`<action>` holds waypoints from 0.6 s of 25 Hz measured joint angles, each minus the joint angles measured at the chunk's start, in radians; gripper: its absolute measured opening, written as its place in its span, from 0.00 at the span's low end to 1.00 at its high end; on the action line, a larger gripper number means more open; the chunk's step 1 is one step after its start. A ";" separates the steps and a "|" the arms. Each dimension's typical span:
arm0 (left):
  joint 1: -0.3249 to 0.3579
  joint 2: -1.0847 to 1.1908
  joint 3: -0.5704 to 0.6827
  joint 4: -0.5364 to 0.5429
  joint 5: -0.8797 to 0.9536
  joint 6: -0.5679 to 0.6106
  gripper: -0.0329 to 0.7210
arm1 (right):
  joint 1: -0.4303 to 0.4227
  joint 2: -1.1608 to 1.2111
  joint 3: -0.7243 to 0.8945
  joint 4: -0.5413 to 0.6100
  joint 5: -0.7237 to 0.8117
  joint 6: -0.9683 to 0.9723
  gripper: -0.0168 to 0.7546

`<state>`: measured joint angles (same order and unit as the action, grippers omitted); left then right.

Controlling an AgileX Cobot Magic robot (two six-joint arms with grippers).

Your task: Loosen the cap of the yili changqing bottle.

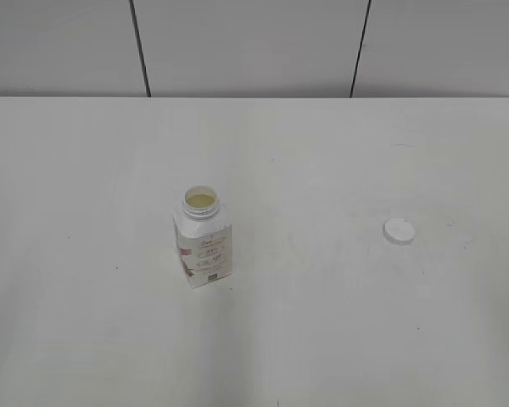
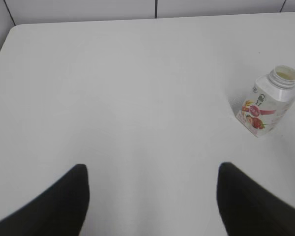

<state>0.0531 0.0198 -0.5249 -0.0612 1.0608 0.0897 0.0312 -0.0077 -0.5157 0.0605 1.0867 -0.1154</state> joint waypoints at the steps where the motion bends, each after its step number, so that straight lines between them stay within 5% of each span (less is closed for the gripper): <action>1: 0.000 0.000 0.000 0.000 0.000 0.000 0.71 | 0.000 0.000 0.000 0.000 0.000 0.000 0.79; 15: 0.000 0.000 0.000 0.000 0.000 0.000 0.70 | 0.000 0.000 0.001 0.000 0.001 0.001 0.79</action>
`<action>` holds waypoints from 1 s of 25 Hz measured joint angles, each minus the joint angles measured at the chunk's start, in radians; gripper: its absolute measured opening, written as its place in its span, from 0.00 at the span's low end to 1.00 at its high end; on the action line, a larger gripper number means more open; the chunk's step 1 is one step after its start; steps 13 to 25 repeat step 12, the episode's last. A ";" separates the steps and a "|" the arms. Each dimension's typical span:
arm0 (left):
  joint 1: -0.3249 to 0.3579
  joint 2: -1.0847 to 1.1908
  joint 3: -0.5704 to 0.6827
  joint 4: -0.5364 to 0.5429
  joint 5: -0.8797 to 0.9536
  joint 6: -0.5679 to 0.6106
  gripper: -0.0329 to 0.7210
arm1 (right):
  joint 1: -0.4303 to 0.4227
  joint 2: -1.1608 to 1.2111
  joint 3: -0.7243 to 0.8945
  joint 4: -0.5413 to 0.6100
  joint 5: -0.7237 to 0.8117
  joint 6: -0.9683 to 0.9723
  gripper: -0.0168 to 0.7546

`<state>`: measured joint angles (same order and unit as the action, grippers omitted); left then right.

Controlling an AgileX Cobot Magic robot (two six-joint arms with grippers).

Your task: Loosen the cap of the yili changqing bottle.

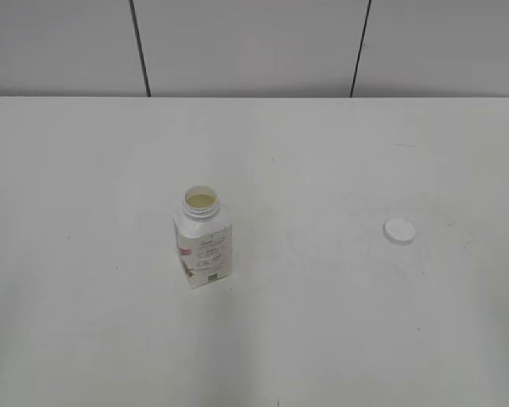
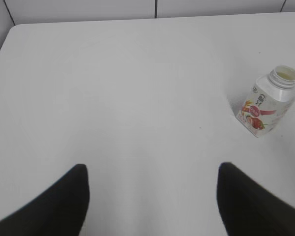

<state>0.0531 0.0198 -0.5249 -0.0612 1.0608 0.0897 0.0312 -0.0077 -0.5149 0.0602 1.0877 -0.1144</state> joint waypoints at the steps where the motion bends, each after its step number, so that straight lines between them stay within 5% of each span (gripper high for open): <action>1: 0.000 0.000 0.000 0.000 0.000 0.000 0.70 | 0.000 0.000 0.000 0.000 0.000 0.001 0.79; 25: 0.000 0.000 0.000 -0.005 0.000 0.000 0.70 | 0.000 0.000 0.000 0.000 0.000 0.002 0.79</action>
